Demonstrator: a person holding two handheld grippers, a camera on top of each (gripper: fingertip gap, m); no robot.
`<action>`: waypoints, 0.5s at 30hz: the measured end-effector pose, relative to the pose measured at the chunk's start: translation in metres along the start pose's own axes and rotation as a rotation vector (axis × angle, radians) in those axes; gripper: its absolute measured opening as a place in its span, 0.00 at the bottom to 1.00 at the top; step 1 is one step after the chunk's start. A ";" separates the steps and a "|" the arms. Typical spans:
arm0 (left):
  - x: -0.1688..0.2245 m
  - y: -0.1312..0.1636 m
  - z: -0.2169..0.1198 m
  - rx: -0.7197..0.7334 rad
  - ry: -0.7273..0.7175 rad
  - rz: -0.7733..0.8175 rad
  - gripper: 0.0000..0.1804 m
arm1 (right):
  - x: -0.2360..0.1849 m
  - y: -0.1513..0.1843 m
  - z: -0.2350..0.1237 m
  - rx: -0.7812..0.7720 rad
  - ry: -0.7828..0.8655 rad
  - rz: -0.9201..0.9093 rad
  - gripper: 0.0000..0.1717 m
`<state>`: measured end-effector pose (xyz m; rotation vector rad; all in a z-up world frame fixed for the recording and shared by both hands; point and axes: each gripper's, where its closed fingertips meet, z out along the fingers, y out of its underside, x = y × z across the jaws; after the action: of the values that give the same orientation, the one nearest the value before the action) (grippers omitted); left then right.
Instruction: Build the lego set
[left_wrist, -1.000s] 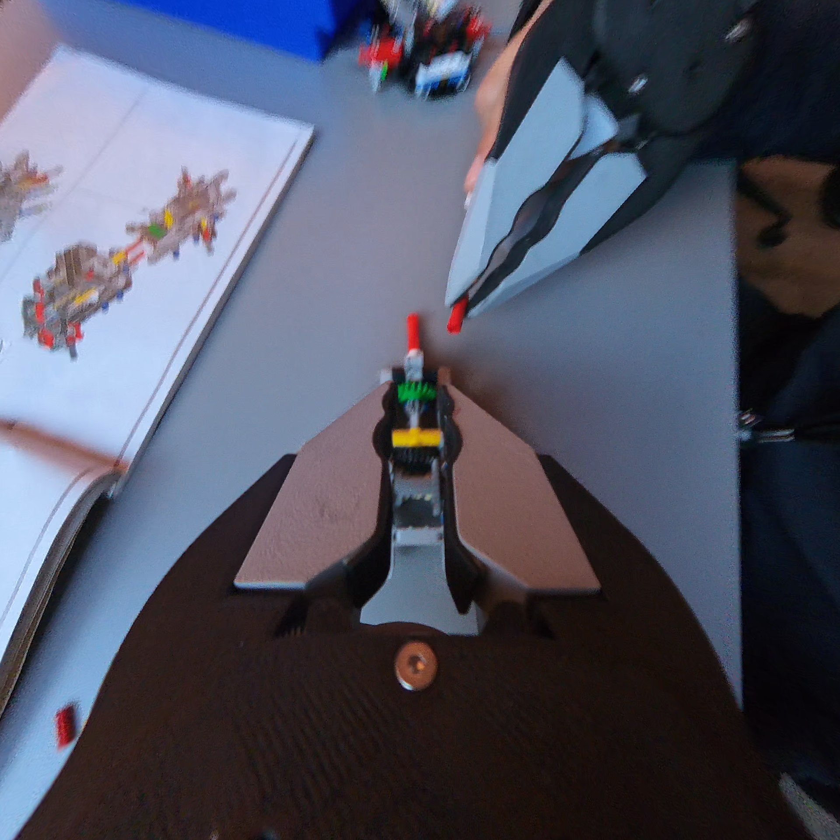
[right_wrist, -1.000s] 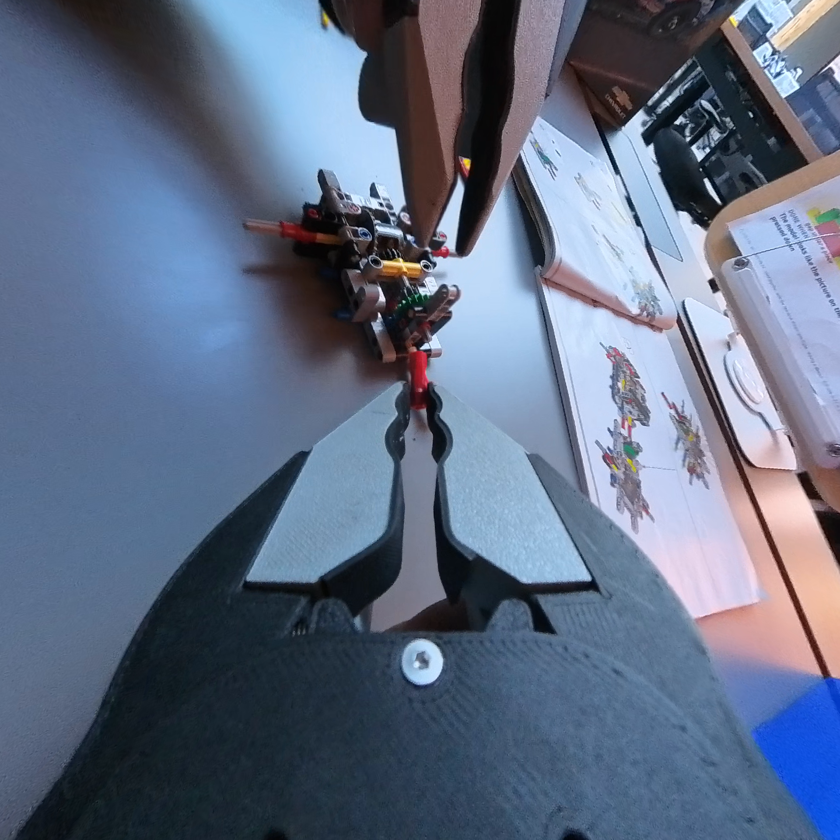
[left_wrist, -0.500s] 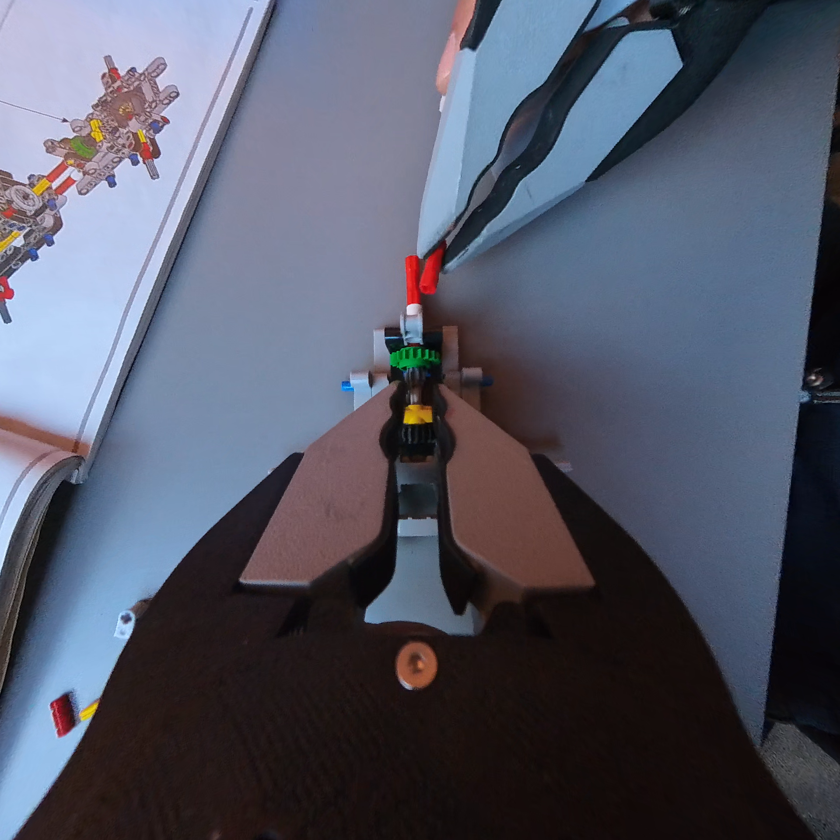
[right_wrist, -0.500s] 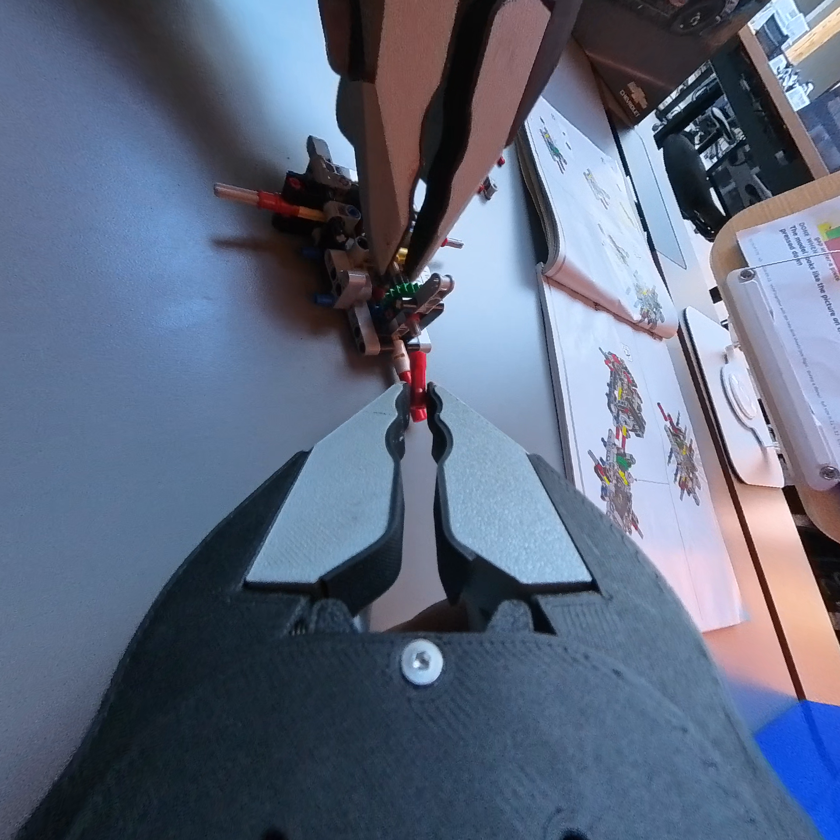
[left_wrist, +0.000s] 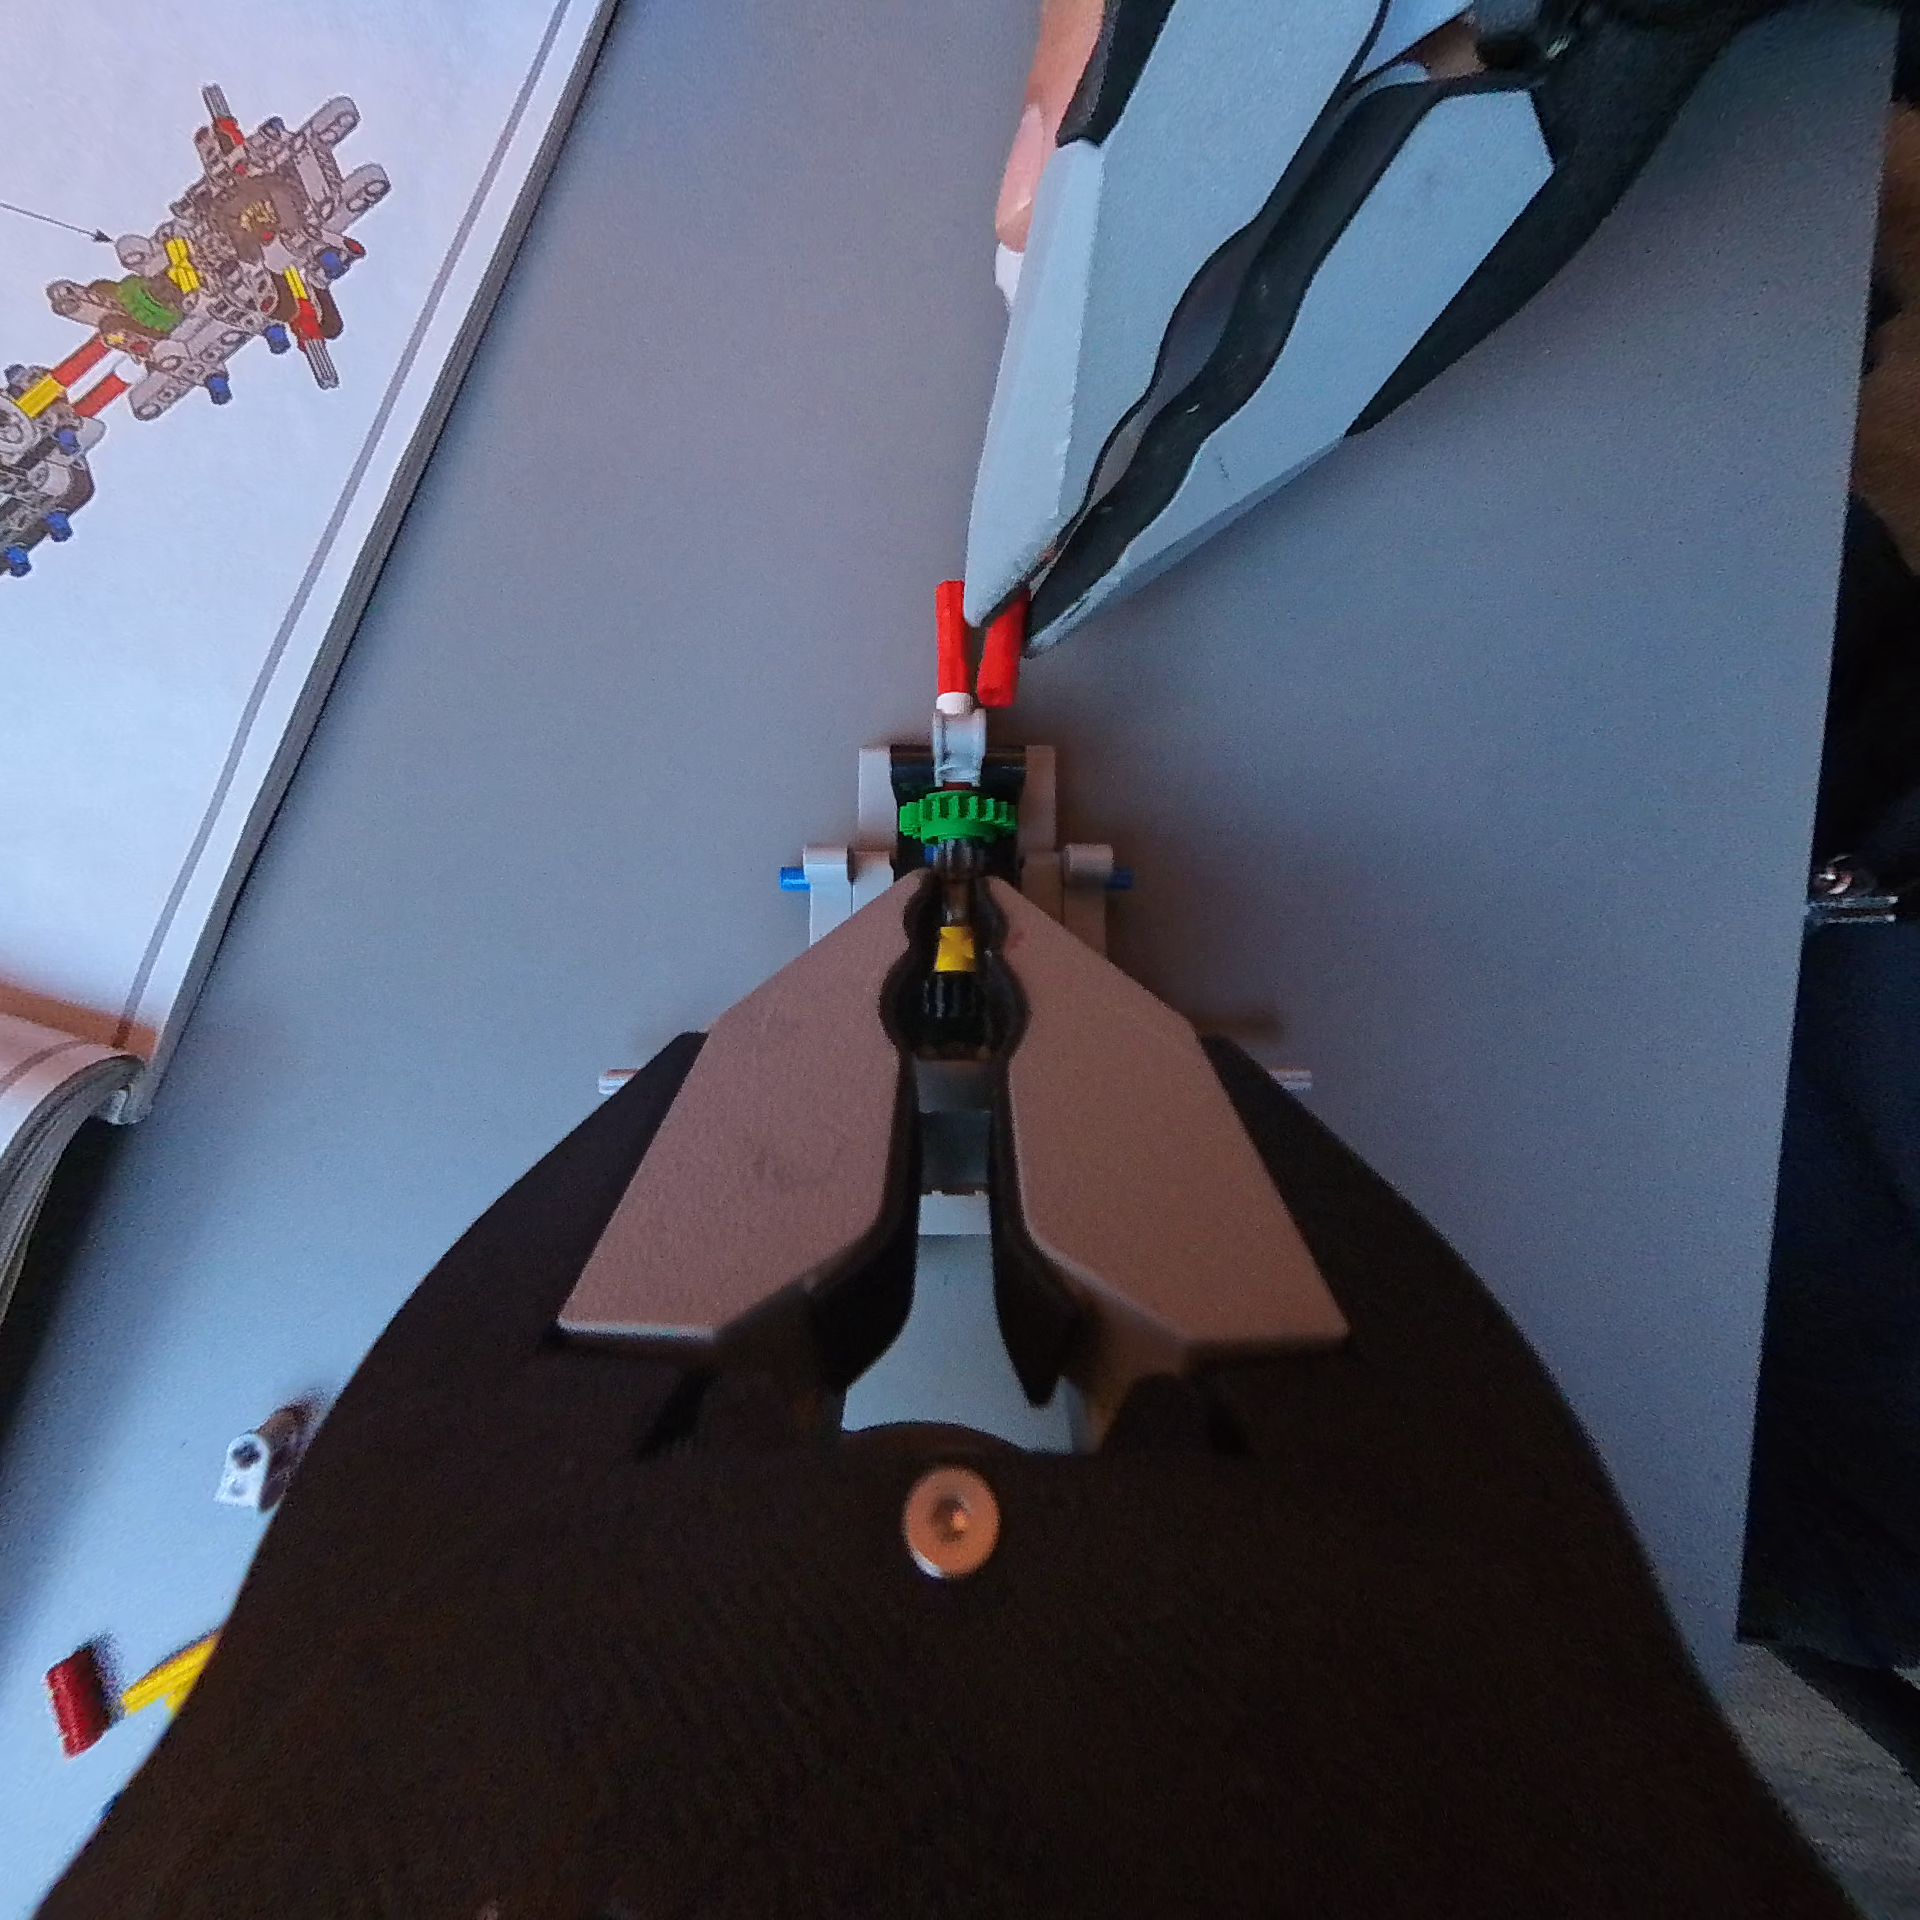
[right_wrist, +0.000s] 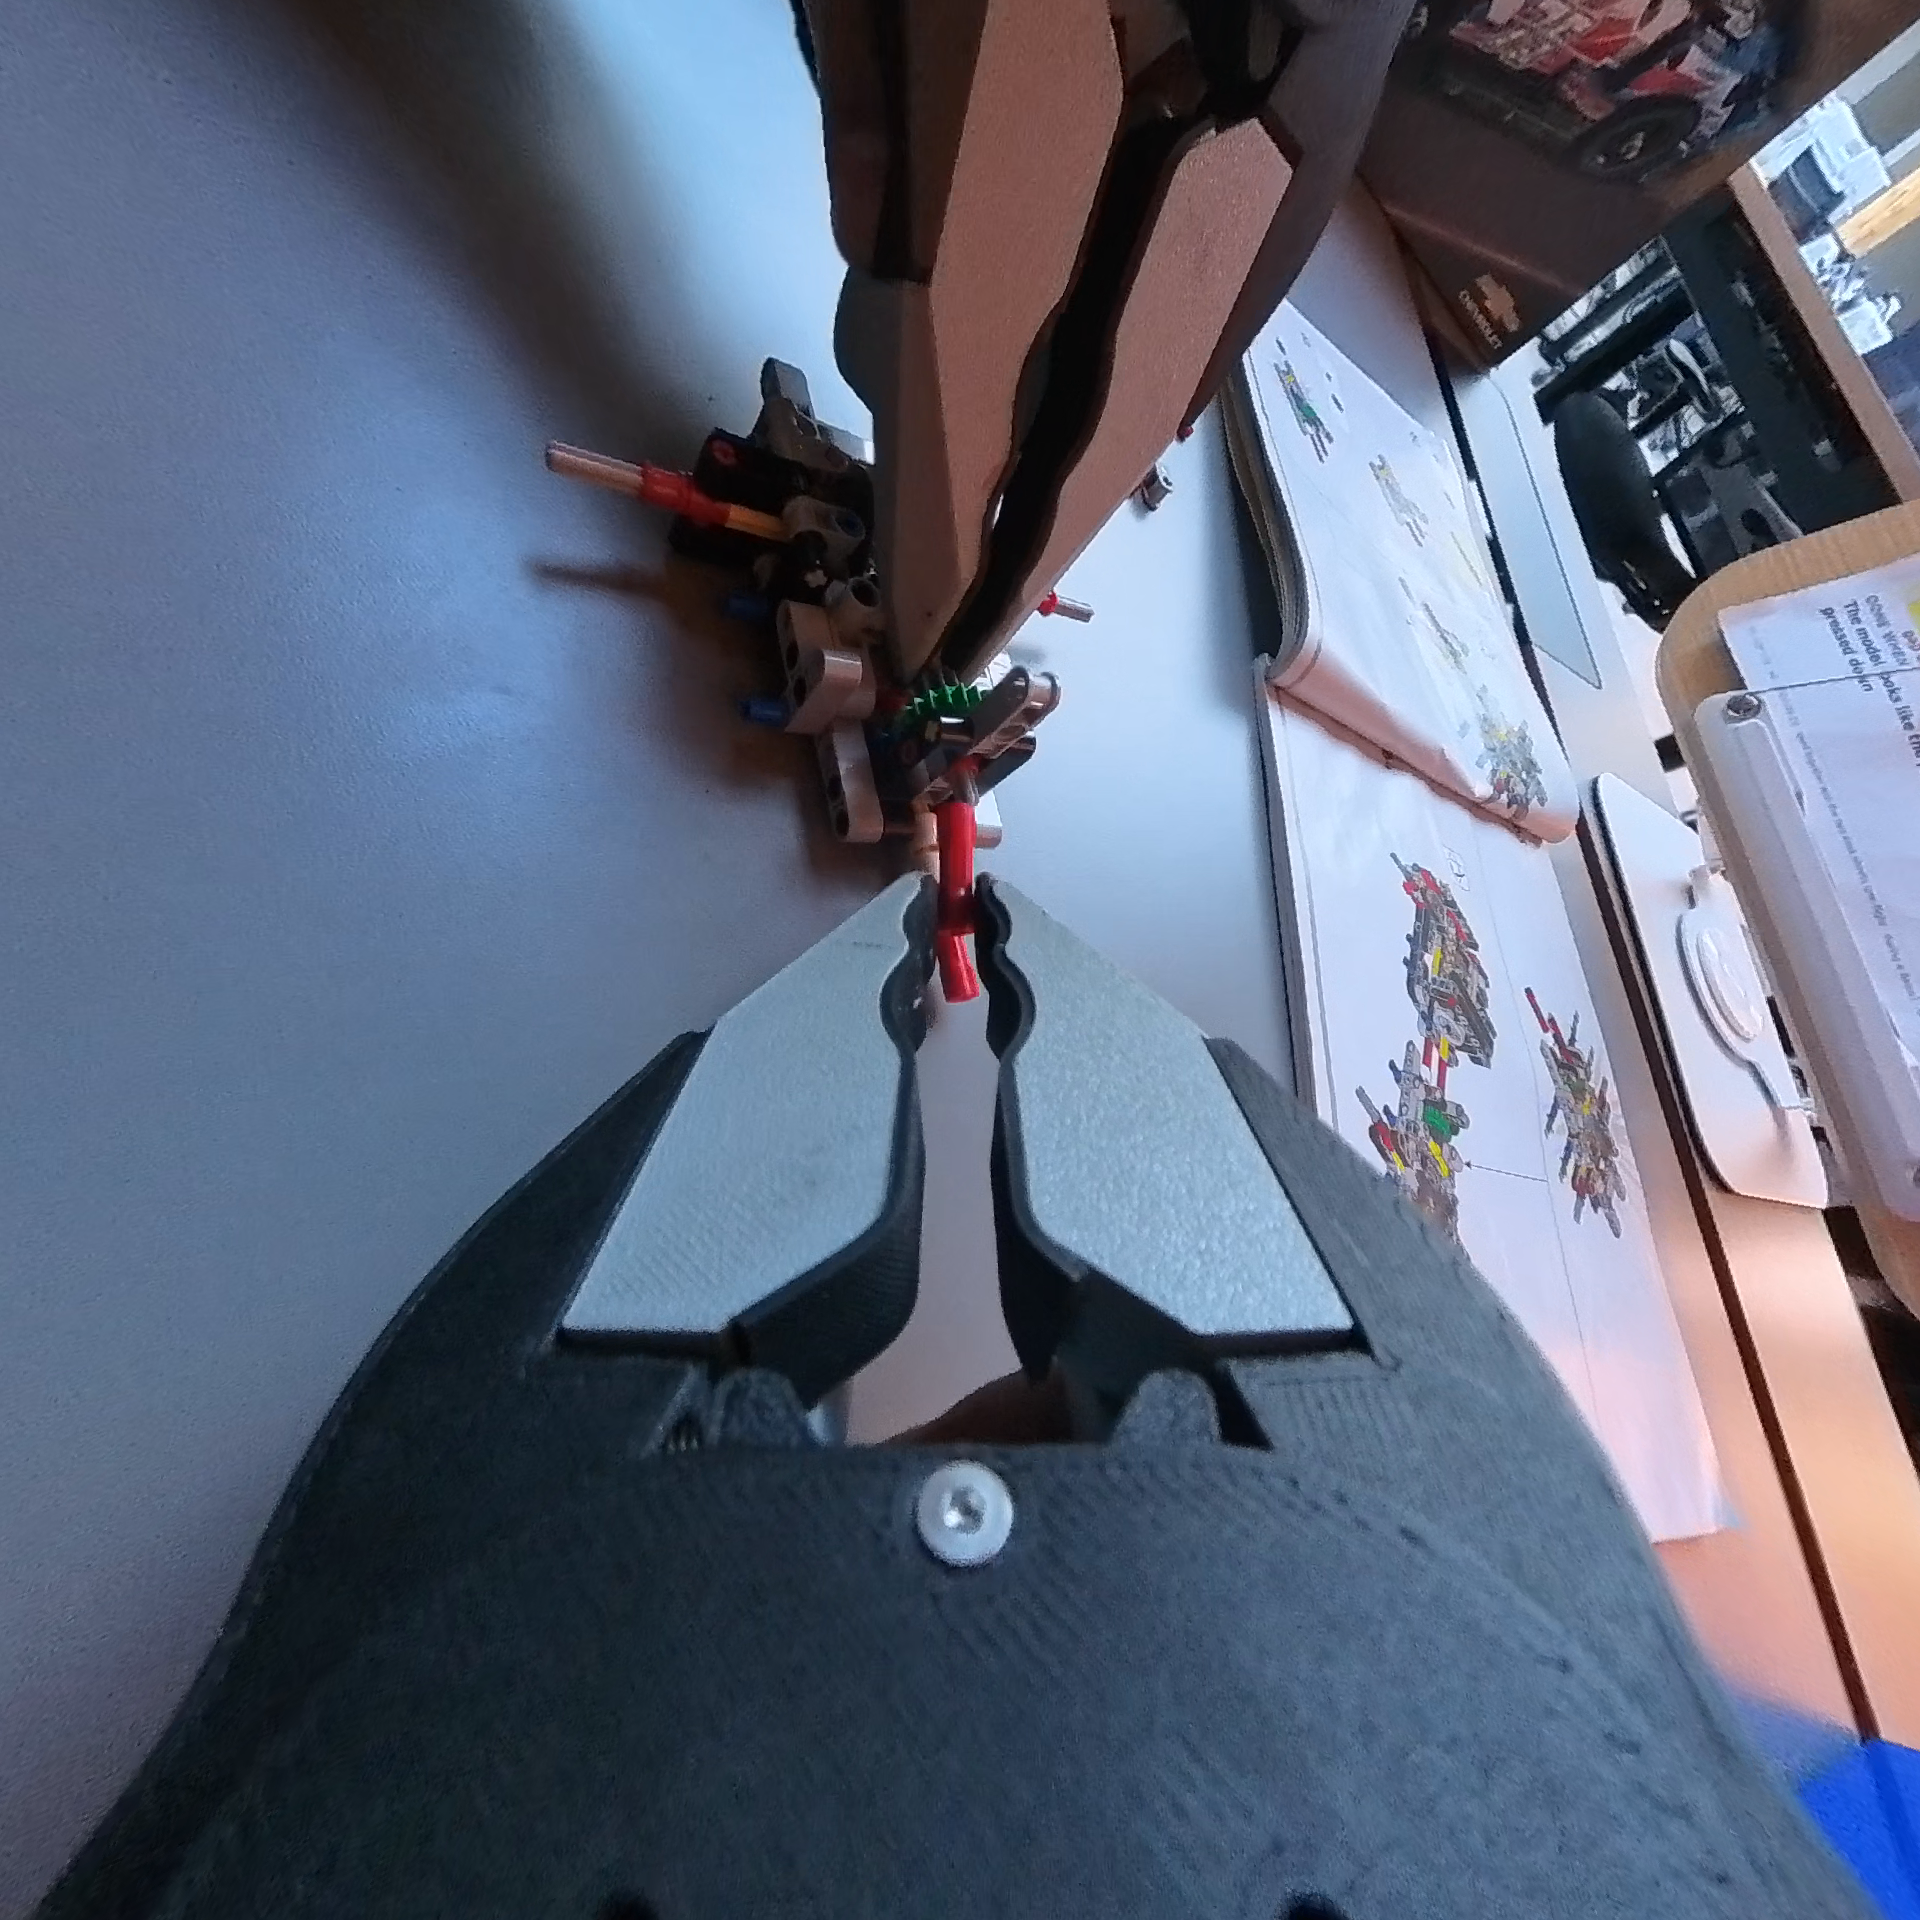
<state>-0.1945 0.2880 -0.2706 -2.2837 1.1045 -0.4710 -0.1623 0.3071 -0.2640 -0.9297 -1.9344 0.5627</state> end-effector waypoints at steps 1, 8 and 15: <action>0.000 0.000 0.000 0.007 0.013 -0.010 0.02 | 0.000 0.001 0.001 0.003 -0.004 0.001 0.02; 0.001 -0.002 -0.002 0.052 0.109 -0.091 0.02 | 0.006 0.004 0.006 0.017 -0.045 0.006 0.02; 0.001 -0.004 -0.002 0.077 0.144 -0.116 0.02 | 0.004 0.000 0.003 0.061 -0.115 0.053 0.02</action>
<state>-0.1928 0.2883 -0.2667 -2.2832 1.0061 -0.7221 -0.1662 0.3101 -0.2631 -0.9302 -1.9881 0.7159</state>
